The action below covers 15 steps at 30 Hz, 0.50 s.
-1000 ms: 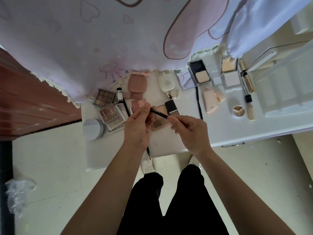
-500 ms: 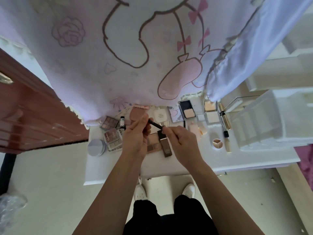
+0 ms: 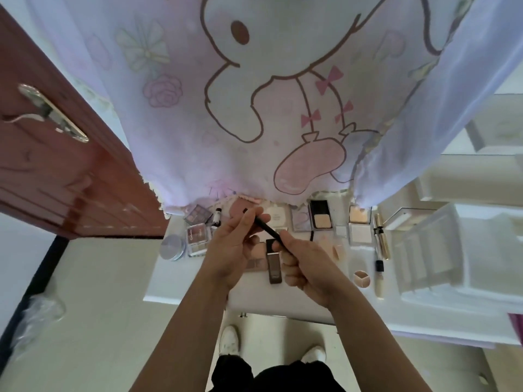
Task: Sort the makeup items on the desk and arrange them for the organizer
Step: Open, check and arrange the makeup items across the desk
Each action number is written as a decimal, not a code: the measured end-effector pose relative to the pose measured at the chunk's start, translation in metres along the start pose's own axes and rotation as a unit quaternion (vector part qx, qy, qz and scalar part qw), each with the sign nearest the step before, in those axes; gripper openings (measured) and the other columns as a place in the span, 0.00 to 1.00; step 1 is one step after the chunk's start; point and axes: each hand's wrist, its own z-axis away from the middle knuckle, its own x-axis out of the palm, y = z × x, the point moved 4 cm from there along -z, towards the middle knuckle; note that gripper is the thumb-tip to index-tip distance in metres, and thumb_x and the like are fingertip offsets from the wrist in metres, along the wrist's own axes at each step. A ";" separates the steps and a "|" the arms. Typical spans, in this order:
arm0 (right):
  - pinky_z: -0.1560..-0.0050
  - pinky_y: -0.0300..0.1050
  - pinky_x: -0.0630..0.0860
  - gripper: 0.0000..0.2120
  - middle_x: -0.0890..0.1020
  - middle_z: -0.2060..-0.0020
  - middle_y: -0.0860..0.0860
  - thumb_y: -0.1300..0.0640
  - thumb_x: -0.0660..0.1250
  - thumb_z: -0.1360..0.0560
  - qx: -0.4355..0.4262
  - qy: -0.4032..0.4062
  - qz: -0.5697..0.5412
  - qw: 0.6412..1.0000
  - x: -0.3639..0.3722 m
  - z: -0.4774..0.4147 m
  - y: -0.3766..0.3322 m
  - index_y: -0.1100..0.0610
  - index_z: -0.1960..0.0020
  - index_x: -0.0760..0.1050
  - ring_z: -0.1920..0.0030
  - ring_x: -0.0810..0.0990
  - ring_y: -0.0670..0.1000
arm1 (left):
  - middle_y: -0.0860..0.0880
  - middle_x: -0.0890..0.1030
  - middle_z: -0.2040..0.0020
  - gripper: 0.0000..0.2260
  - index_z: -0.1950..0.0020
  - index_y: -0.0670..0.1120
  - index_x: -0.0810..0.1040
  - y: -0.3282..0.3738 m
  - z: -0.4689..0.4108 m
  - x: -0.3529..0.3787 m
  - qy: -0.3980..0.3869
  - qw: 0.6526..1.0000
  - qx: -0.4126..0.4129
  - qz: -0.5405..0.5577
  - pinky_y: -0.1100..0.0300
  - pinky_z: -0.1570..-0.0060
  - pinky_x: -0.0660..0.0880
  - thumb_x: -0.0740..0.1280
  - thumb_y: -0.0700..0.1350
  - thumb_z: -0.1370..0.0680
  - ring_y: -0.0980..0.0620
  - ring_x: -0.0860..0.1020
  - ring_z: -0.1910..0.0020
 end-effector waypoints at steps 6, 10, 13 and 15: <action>0.64 0.39 0.71 0.14 0.78 0.67 0.44 0.48 0.60 0.17 -0.379 0.150 0.463 0.787 0.003 0.008 -0.006 0.54 0.53 0.79 0.66 0.75 0.46 | 0.50 0.77 0.68 0.11 0.65 0.45 0.80 0.018 -0.010 -0.021 0.167 0.982 0.028 0.087 0.65 0.69 0.71 0.71 0.41 0.23 0.58 0.73 0.72; 0.59 0.47 0.75 0.14 0.81 0.65 0.47 0.47 0.61 0.18 -0.347 0.155 0.373 0.846 0.004 0.013 -0.001 0.54 0.53 0.80 0.62 0.78 0.48 | 0.49 0.78 0.71 0.17 0.69 0.44 0.81 0.033 -0.010 -0.021 0.104 0.993 0.016 0.054 0.68 0.79 0.68 0.67 0.43 0.20 0.59 0.70 0.78; 0.55 0.43 0.77 0.09 0.82 0.62 0.45 0.49 0.64 0.19 -0.322 0.164 0.344 0.867 0.018 0.012 -0.001 0.50 0.49 0.82 0.59 0.80 0.47 | 0.50 0.78 0.74 0.15 0.66 0.42 0.78 0.038 -0.011 -0.019 0.074 0.996 0.013 0.056 0.67 0.78 0.67 0.65 0.42 0.19 0.58 0.69 0.78; 0.53 0.40 0.76 0.07 0.81 0.60 0.44 0.51 0.65 0.19 -0.319 0.180 0.337 0.867 0.027 0.012 0.001 0.49 0.46 0.81 0.57 0.79 0.45 | 0.49 0.78 0.73 0.12 0.62 0.41 0.77 0.041 -0.018 -0.029 0.068 0.996 0.010 0.055 0.66 0.75 0.67 0.66 0.42 0.19 0.56 0.69 0.76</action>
